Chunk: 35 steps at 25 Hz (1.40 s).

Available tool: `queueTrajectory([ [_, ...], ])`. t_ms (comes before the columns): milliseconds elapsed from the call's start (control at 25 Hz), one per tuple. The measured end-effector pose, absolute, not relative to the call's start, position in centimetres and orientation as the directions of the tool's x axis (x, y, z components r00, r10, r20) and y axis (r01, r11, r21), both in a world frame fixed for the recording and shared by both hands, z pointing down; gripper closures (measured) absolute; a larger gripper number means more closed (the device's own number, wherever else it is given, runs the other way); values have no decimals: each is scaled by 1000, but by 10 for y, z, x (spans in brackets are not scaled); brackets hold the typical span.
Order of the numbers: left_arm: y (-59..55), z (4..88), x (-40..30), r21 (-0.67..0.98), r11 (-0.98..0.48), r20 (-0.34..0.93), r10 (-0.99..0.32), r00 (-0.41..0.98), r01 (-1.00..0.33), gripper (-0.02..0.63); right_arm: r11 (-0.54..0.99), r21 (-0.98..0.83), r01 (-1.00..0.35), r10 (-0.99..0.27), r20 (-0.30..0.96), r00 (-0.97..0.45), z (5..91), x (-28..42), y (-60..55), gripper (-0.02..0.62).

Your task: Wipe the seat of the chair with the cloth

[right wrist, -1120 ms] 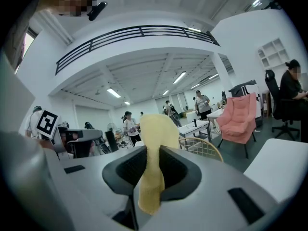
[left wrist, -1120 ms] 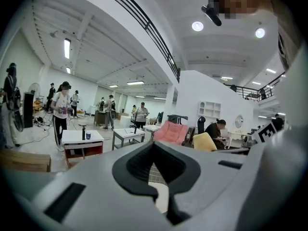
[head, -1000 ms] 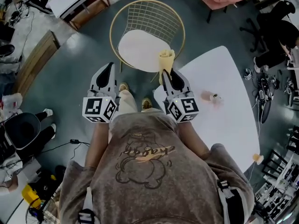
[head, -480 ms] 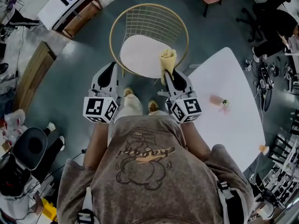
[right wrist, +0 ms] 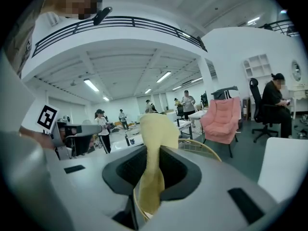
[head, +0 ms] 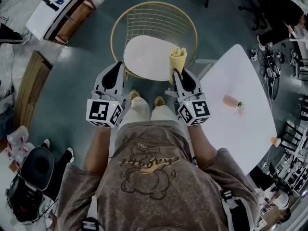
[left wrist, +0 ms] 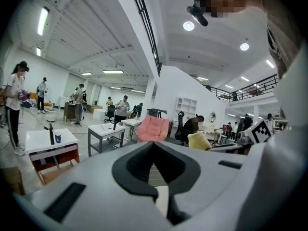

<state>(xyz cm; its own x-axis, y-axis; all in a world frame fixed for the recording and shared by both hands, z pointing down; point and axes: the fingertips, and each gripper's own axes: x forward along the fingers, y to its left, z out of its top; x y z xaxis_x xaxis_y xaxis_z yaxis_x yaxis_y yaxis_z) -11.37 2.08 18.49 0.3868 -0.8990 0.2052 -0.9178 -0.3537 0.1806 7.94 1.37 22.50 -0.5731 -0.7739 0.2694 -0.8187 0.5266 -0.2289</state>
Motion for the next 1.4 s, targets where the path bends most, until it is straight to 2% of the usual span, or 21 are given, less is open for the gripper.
queueTrajectory([
  [600,-49,258,-109,230,-383,238,-869,433,-895,598,410,-242,-879,-823,318,-471,295,106,-43,502],
  [880,-68,299,-101,239,-379,242,-868,432,-894,598,400,-257,-880,-820,329,-469,337,101,-67,502],
  [1400,-89,368,-90,267,-407,275,-837,474,-873,598,297,-242,-924,-832,410,-374,421,111,-85,502],
])
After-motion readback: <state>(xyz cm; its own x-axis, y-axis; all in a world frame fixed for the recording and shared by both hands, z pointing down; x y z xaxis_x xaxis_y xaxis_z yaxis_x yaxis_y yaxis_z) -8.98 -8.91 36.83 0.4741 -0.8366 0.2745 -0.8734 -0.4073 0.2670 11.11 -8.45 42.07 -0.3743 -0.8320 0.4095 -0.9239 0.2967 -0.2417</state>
